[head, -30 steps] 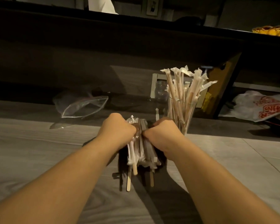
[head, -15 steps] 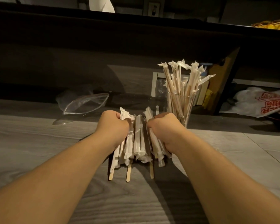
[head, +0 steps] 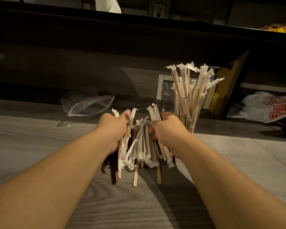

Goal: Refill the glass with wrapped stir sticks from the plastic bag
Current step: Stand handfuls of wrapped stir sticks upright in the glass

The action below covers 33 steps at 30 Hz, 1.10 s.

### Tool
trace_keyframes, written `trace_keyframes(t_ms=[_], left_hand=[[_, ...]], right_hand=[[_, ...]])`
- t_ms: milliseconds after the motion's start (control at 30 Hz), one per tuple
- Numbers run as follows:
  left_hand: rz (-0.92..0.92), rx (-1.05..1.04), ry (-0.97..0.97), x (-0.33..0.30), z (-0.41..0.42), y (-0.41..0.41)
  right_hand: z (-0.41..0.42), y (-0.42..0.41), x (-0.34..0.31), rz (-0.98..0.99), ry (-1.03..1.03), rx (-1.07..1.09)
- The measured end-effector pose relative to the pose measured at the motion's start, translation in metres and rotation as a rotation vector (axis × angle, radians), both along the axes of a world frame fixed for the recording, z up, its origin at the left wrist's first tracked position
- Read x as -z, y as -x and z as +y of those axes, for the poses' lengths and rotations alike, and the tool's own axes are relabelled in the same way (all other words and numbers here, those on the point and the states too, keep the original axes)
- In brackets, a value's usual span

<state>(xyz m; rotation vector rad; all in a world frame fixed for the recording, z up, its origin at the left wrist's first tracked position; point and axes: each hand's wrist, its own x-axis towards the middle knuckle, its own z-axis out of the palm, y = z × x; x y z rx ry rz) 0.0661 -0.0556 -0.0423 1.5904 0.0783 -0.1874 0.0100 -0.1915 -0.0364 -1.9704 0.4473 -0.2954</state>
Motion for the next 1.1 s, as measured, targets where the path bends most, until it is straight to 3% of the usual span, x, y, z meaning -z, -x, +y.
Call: trace_keyframes(t_ms=[133,333,400,567,667,933,1100], left_hand=[[-0.067,0.05,-0.129,-0.001,0.0,0.004],[-0.087,0.061,0.218,-0.015,-0.001,0.004],[-0.221,0.04,0.266,-0.022,-0.001,0.006],[-0.76,-0.118,0.268,-0.036,0.008,0.018],[-0.909,-0.153,0.235,-0.039,0.011,0.025],[-0.623,-0.068,-0.038,-0.011,-0.004,0.016],[-0.533,-0.071,-0.037,-0.005,-0.009,0.016]], right_hand=[[-0.001,0.0,0.0,-0.011,-0.02,-0.007],[-0.002,0.006,-0.007,-0.276,-0.194,0.056],[-0.004,0.008,-0.009,-0.424,-0.162,0.057],[-0.003,0.014,-0.014,-0.611,-0.107,0.007],[-0.001,0.014,-0.014,-0.659,-0.062,0.023],[-0.004,0.006,0.002,-0.519,-0.071,0.107],[-0.003,0.005,0.0,-0.5,-0.078,0.113]])
